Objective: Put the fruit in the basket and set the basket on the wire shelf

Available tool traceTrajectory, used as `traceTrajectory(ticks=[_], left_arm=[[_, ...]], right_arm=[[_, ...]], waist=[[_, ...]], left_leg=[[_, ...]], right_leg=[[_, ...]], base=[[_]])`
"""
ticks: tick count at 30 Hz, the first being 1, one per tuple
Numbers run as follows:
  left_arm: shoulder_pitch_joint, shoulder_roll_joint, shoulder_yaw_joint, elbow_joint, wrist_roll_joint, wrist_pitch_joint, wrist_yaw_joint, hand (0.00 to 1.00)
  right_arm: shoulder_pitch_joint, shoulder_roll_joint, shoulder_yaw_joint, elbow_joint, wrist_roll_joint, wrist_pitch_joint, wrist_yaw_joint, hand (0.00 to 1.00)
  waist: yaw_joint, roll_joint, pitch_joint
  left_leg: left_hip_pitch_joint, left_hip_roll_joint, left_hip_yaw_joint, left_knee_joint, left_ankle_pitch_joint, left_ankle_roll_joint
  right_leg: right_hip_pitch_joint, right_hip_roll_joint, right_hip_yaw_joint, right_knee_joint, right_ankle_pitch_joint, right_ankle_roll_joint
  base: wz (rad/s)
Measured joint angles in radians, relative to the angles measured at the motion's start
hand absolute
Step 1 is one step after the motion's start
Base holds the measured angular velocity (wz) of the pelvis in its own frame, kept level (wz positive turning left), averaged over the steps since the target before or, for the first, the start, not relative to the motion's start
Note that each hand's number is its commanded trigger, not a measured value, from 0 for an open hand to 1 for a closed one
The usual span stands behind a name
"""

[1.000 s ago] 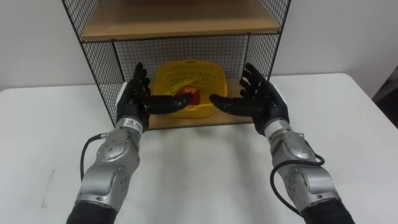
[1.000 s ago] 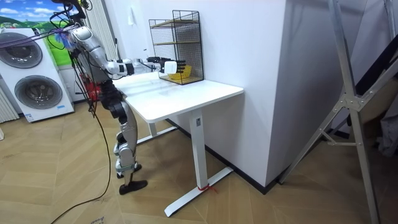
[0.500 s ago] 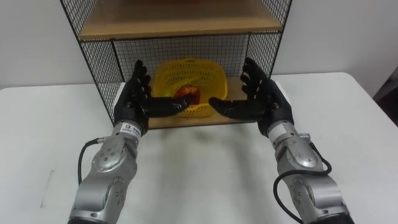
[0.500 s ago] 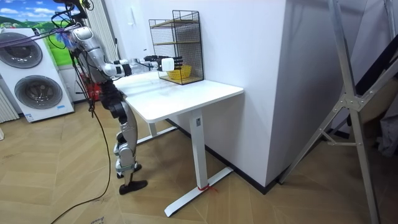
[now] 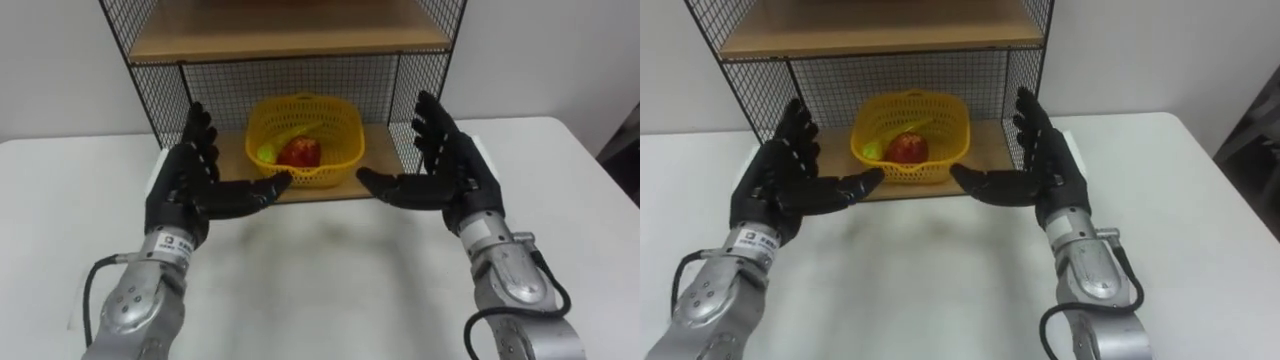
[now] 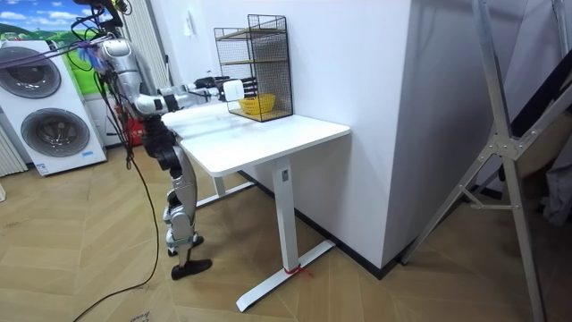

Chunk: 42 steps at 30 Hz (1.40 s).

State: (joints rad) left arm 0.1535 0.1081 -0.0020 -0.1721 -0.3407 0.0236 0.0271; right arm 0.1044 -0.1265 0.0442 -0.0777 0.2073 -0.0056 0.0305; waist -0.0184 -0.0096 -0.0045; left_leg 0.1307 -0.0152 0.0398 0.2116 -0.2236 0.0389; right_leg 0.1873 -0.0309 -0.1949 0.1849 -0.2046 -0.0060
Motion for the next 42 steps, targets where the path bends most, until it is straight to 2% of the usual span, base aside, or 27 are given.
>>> traceTrajectory(ticks=[4, 6, 7, 9, 11, 16, 19, 20, 24, 26, 29, 31, 33, 36, 38, 40, 42], left_arm=[[0.064, -0.001, 0.040, -0.046, -0.001, -0.033, -0.009, 0.00], [0.112, -0.003, 0.040, -0.069, -0.011, -0.044, -0.024, 0.00], [0.160, -0.006, 0.040, -0.089, -0.026, -0.056, -0.028, 0.00], [0.203, -0.006, 0.042, -0.091, -0.042, -0.069, -0.031, 0.00], [0.209, -0.007, 0.041, -0.091, -0.043, -0.078, -0.033, 0.00], [0.221, -0.008, 0.043, -0.093, -0.043, -0.138, -0.038, 0.00], [0.255, -0.009, 0.057, -0.119, -0.042, -0.161, -0.038, 0.00], [0.258, -0.009, 0.071, -0.123, -0.043, -0.171, -0.038, 0.00], [0.259, -0.017, 0.122, -0.157, -0.042, -0.206, -0.012, 0.00], [0.256, -0.018, 0.142, -0.194, -0.043, -0.246, 0.025, 0.00], [0.255, -0.018, 0.220, -0.238, -0.037, -0.274, 0.080, 0.00], [0.253, -0.018, 0.274, -0.257, -0.029, -0.288, 0.136, 0.00], [0.249, -0.017, 0.345, -0.266, -0.018, -0.314, 0.204, 0.00], [0.243, -0.013, 0.433, -0.285, -0.008, -0.317, 0.276, 0.00], [0.241, 0.017, 0.529, -0.285, -0.002, -0.336, 0.364, 0.00], [0.234, 0.036, 0.593, -0.290, -0.003, -0.345, 0.424, 0.00], [0.227, 0.077, 0.681, -0.290, -0.005, -0.349, 0.496, 0.00]], right_arm=[[0.055, 0.000, -0.035, -0.038, -0.021, -0.017, 0.015, 0.00], [0.101, 0.000, -0.053, -0.075, -0.009, -0.026, 0.019, 0.00], [0.142, 0.000, -0.062, -0.109, -0.010, -0.029, 0.021, 0.00], [0.196, 0.000, -0.070, -0.147, -0.018, -0.050, 0.015, 0.00], [0.204, 0.000, -0.069, -0.148, -0.020, -0.066, 0.015, 0.00], [0.219, 0.000, -0.084, -0.154, -0.037, -0.096, 0.008, 0.00], [0.238, 0.000, -0.106, -0.177, -0.038, -0.118, -0.016, 0.00], [0.238, 0.000, -0.117, -0.177, -0.038, -0.132, -0.035, 0.00], [0.238, 0.000, -0.156, -0.178, -0.067, -0.182, -0.099, 0.00], [0.238, -0.001, -0.178, -0.183, -0.076, -0.208, -0.155, 0.00], [0.239, -0.001, -0.214, -0.215, -0.142, -0.232, -0.232, 0.00], [0.244, -0.006, -0.245, -0.232, -0.165, -0.251, -0.280, 0.00], [0.252, -0.012, -0.310, -0.268, -0.179, -0.263, -0.351, 0.00], [0.251, -0.053, -0.403, -0.283, -0.177, -0.275, -0.420, 0.00], [0.251, -0.111, -0.499, -0.284, -0.168, -0.292, -0.505, 0.00], [0.251, -0.141, -0.569, -0.287, -0.131, -0.308, -0.565, 0.00], [0.250, -0.162, -0.661, -0.282, -0.101, -0.315, -0.639, 0.00]], waist=[[-0.002, 0.003, -0.0027], [-0.001, 0.005, -0.0037], [0.000, 0.009, -0.0081], [-0.001, 0.011, -0.0079], [0.001, 0.011, -0.0072], [0.000, 0.013, -0.0057], [0.001, 0.010, -0.0040], [0.001, 0.007, -0.0009], [0.013, 0.003, 0.0018], [0.026, 0.004, 0.0010], [0.034, 0.014, -0.0014], [0.040, 0.023, -0.0059], [0.048, 0.027, -0.0076], [0.051, 0.027, -0.0073], [0.053, 0.020, -0.0029], [0.057, 0.018, -0.0033], [0.058, 0.016, -0.0015]], left_leg=[[-0.017, -0.001, 0.000, 0.005, 0.000, 0.000], [-0.017, -0.001, 0.001, 0.006, 0.000, 0.000], [-0.016, -0.001, 0.002, 0.005, 0.000, 0.000], [-0.020, -0.001, 0.001, 0.006, 0.000, 0.000], [-0.024, 0.000, 0.001, 0.007, 0.000, 0.000], [-0.039, 0.000, -0.001, 0.005, 0.000, 0.000], [-0.036, 0.000, -0.001, 0.002, 0.000, 0.000], [-0.032, 0.000, -0.001, 0.002, 0.000, 0.000], [-0.033, 0.000, 0.000, -0.001, 0.000, 0.000], [-0.031, 0.000, 0.002, -0.006, 0.000, 0.000], [-0.033, 0.000, 0.001, -0.005, 0.000, 0.000], [-0.033, 0.000, 0.002, -0.005, 0.000, 0.000], [-0.033, -0.001, 0.003, -0.009, 0.000, 0.000], [-0.033, -0.004, 0.001, -0.011, 0.000, 0.000], [-0.035, -0.007, 0.001, -0.013, 0.000, 0.000], [-0.042, -0.007, -0.001, -0.009, 0.000, 0.000], [-0.053, -0.003, -0.001, -0.010, 0.000, 0.000]], right_leg=[[-0.014, 0.000, -0.001, 0.001, 0.000, 0.000], [-0.016, 0.000, -0.001, 0.001, 0.000, 0.000], [-0.019, 0.000, -0.001, 0.001, 0.000, 0.000], [-0.022, 0.001, -0.002, 0.001, 0.000, 0.000], [-0.026, 0.002, -0.002, 0.002, 0.000, 0.000], [-0.037, 0.002, -0.003, 0.002, 0.000, 0.000], [-0.037, 0.002, -0.003, 0.002, 0.000, 0.000], [-0.032, 0.003, -0.003, 0.002, 0.000, 0.000], [-0.034, 0.003, -0.002, 0.000, 0.000, 0.000], [-0.036, 0.003, 0.001, 0.001, 0.000, 0.000], [-0.042, 0.004, 0.001, 0.001, 0.000, 0.000], [-0.043, 0.004, 0.001, 0.001, 0.000, 0.000], [-0.044, 0.004, 0.000, 0.000, 0.000, 0.000], [-0.044, 0.004, 0.000, 0.001, -0.001, 0.002], [-0.046, 0.004, -0.001, 0.001, -0.002, 0.003], [-0.051, 0.004, -0.002, 0.001, -0.002, 0.003], [-0.062, 0.003, -0.001, 0.001, -0.002, 0.003]], base=[[0.01], [0.00], [0.00], [0.00], [0.00], [0.00], [0.00], [0.00], [0.00], [-0.03], [0.00], [0.00], [0.00], [0.00], [0.00], [0.00], [-0.02]])
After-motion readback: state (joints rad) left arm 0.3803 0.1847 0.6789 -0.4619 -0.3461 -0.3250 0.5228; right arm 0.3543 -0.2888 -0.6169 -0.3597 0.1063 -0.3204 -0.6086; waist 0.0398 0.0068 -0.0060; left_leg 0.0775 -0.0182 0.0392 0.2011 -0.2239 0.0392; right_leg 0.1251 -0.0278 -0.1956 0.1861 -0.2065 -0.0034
